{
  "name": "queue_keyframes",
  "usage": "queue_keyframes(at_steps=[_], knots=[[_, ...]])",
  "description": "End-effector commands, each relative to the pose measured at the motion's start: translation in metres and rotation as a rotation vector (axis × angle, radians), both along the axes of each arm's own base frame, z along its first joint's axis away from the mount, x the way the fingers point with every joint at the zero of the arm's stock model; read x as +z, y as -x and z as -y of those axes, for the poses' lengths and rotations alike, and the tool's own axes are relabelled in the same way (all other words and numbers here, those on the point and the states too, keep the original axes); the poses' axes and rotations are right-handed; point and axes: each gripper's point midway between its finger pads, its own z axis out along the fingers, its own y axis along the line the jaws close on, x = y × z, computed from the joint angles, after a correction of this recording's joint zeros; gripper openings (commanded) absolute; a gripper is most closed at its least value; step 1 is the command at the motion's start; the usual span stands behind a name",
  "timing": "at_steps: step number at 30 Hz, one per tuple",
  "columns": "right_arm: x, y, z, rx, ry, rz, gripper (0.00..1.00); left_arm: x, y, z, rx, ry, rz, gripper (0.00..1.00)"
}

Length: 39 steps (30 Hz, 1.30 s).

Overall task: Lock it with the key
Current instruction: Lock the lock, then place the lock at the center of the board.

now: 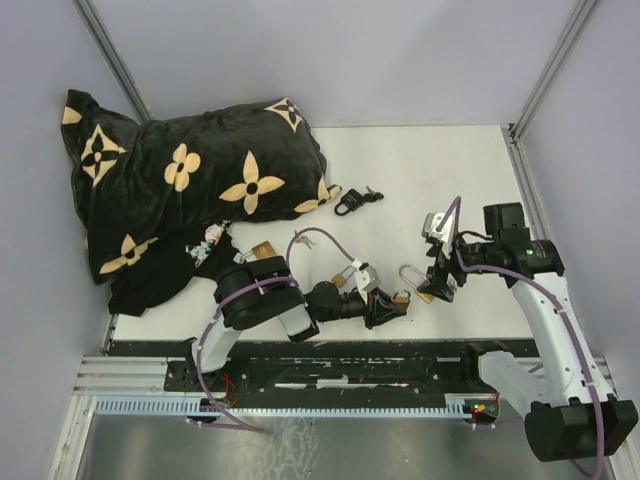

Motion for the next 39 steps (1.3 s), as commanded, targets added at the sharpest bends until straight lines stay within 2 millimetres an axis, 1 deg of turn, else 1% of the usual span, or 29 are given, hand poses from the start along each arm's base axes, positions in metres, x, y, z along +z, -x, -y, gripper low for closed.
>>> queue_keyframes(at_steps=[1, 3, 5, 6, 7, 9, 12, 14, 16, 21, 22, 26, 27, 31, 34, 35, 39], knots=[[0.047, -0.029, 0.001, -0.161, -0.102, 0.068, 0.96, 0.092, -0.028, -0.01, 0.079, 0.267, -0.119, 0.03], [0.053, -0.05, 0.017, -0.335, -0.123, 0.061, 0.99, 0.093, -0.042, -0.008, 0.092, 0.221, -0.214, 0.03], [0.055, -0.059, 0.028, -0.418, -0.147, 0.064, 1.0, 0.092, -0.052, -0.004, 0.111, 0.152, -0.259, 0.03], [0.056, -0.062, 0.033, -0.454, -0.167, 0.064, 1.0, 0.096, -0.057, -0.002, 0.12, 0.124, -0.269, 0.03], [0.056, -0.061, 0.037, -0.478, -0.183, 0.062, 1.0, 0.094, -0.064, -0.001, 0.136, 0.083, -0.285, 0.03], [0.059, -0.06, 0.039, -0.5, -0.211, 0.078, 1.0, 0.097, -0.073, 0.003, 0.147, 0.036, -0.321, 0.03], [0.061, -0.062, 0.044, -0.53, -0.224, 0.086, 1.0, 0.099, -0.094, 0.001, 0.176, -0.005, -0.388, 0.03], [0.058, -0.065, 0.048, -0.556, -0.215, 0.083, 1.0, 0.095, -0.107, 0.002, 0.192, -0.051, -0.418, 0.03], [0.056, -0.067, 0.051, -0.573, -0.21, 0.082, 1.0, 0.091, -0.122, 0.003, 0.229, -0.104, -0.412, 0.03], [0.053, -0.068, 0.055, -0.588, -0.21, 0.076, 1.0, 0.091, -0.158, 0.008, 0.299, -0.179, -0.382, 0.03], [0.051, -0.068, 0.055, -0.592, -0.209, 0.074, 1.0, 0.096, -0.166, 0.012, 0.305, -0.176, -0.379, 0.03], [0.046, -0.07, 0.058, -0.601, -0.2, 0.066, 1.0, 0.09, -0.192, 0.023, 0.313, -0.21, -0.4, 0.05], [0.045, -0.071, 0.058, -0.601, -0.198, 0.063, 1.0, 0.085, -0.197, 0.025, 0.317, -0.234, -0.411, 0.05], [0.041, -0.072, 0.06, -0.607, -0.191, 0.051, 1.0, 0.082, -0.217, 0.034, 0.33, -0.256, -0.403, 0.07], [0.04, -0.072, 0.062, -0.611, -0.186, 0.052, 1.0, 0.073, -0.232, 0.036, 0.347, -0.271, -0.412, 0.09], [0.04, -0.071, 0.062, -0.612, -0.186, 0.053, 1.0, 0.076, -0.237, 0.038, 0.345, -0.265, -0.414, 0.1], [0.04, -0.072, 0.062, -0.61, -0.185, 0.048, 1.0, 0.072, -0.248, 0.044, 0.343, -0.266, -0.421, 0.11]])
